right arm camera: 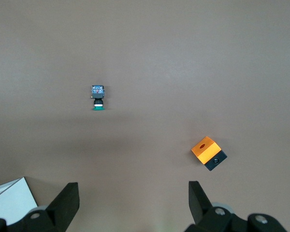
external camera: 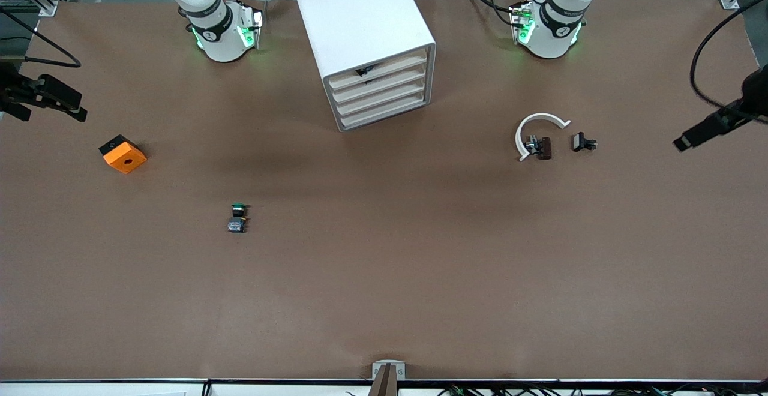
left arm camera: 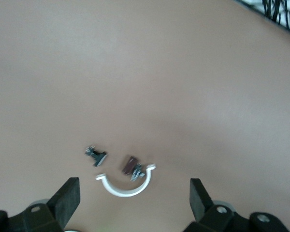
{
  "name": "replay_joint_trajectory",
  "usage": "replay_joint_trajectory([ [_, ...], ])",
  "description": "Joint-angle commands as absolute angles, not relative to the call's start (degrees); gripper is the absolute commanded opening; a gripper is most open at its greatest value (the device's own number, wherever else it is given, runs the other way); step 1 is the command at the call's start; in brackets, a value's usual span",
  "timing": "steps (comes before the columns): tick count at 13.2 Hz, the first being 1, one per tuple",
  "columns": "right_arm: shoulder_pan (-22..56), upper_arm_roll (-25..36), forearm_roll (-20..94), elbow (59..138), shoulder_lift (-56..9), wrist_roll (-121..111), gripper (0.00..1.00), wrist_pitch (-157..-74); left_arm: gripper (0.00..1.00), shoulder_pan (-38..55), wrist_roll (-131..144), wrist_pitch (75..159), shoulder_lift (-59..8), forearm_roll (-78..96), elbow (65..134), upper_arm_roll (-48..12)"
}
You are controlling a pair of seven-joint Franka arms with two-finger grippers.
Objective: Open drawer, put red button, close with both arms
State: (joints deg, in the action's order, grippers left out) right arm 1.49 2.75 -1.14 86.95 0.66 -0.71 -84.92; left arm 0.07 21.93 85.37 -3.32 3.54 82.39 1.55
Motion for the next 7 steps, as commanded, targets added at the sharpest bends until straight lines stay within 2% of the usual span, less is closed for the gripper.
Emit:
replay_joint_trajectory([
  [1,0.8,2.1,0.1,87.4,1.0,-1.3,1.00,-84.6,1.00,-2.1,11.7,83.1,0.3,1.4,84.9,0.4],
  [5,0.7,2.0,0.0,86.8,1.0,-1.4,1.00,-84.6,1.00,-3.3,10.6,84.5,3.5,-1.2,89.5,-4.5],
  [7,0.5,2.1,0.0,86.7,1.1,-1.3,1.00,-84.6,1.00,-3.4,10.4,88.7,7.0,-1.2,95.6,-5.2],
])
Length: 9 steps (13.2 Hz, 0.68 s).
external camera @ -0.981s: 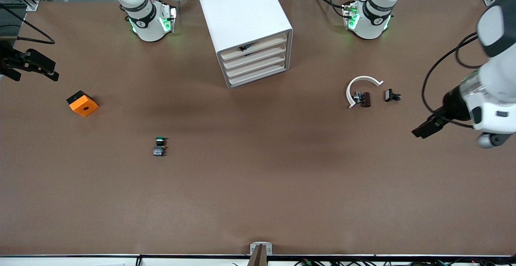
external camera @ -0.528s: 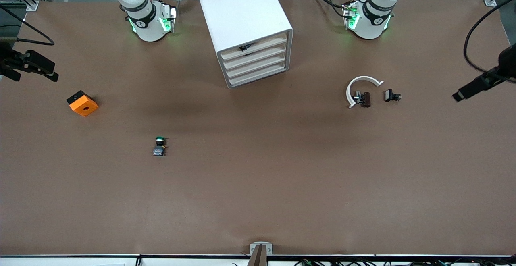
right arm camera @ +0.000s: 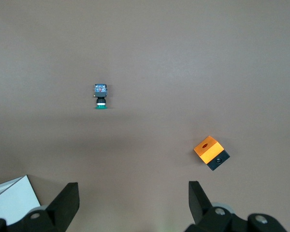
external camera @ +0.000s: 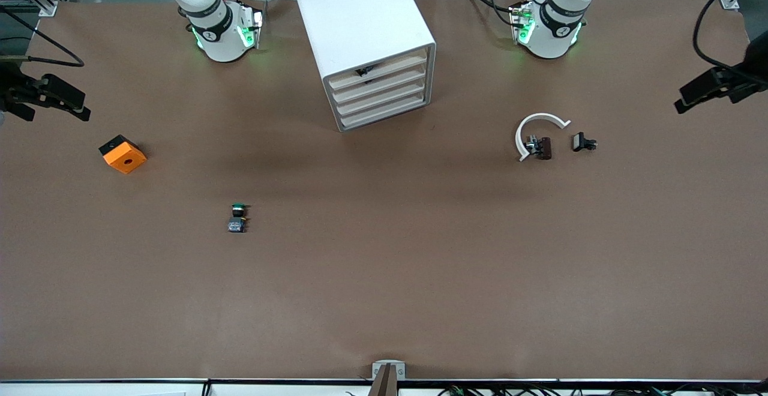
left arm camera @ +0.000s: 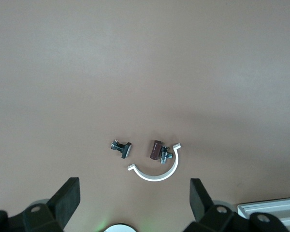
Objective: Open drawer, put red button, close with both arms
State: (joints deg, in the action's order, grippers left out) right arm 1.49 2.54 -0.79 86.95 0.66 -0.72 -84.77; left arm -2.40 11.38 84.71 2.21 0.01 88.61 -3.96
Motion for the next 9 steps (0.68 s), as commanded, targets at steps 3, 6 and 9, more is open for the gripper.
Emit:
replay_joint_trajectory([
  [3,0.5,2.1,0.0,86.7,1.0,-1.4,1.00,-84.7,1.00,-3.2,9.8,89.2,8.0,-1.2,96.9,-5.8],
  [6,0.5,2.1,0.0,86.7,1.0,-1.3,1.00,-84.6,1.00,-3.2,9.7,88.9,8.7,-1.2,97.2,-7.3],
  [9,0.6,2.1,0.0,86.7,1.0,-1.3,1.00,-84.7,1.00,-3.3,9.7,88.3,8.0,-1.1,96.6,-7.9],
])
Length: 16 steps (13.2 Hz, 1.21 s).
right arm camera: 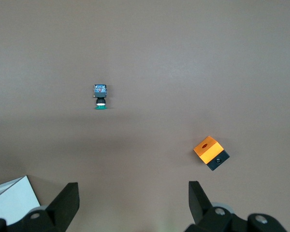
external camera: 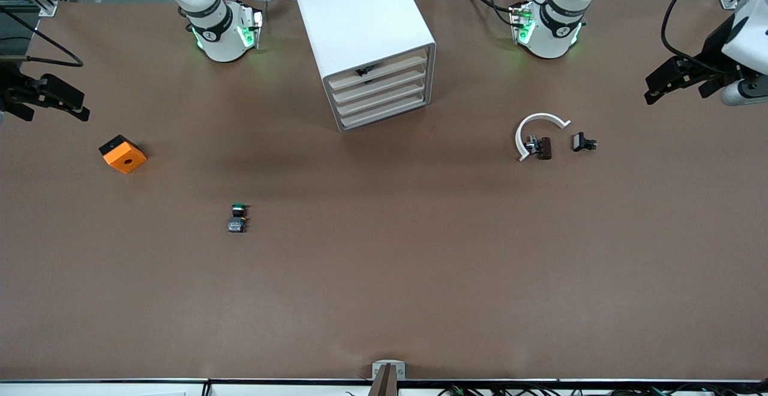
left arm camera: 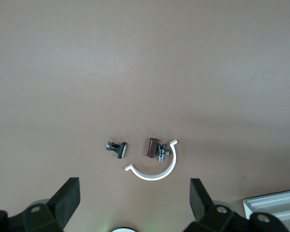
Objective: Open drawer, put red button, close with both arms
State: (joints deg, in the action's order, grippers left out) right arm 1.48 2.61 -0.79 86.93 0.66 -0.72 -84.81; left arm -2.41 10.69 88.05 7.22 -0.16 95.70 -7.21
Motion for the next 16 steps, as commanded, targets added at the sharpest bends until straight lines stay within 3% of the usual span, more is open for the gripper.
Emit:
replay_joint_trajectory([
  [1,0.6,2.1,0.0,86.7,1.0,-1.3,1.00,-84.6,1.00,-3.3,9.7,88.4,7.9,-1.1,96.6,-7.9],
  [16,0.4,2.1,0.0,86.7,1.0,-1.2,1.00,-84.7,1.00,-4.4,5.9,87.6,5.2,-1.2,93.3,-7.3],
])
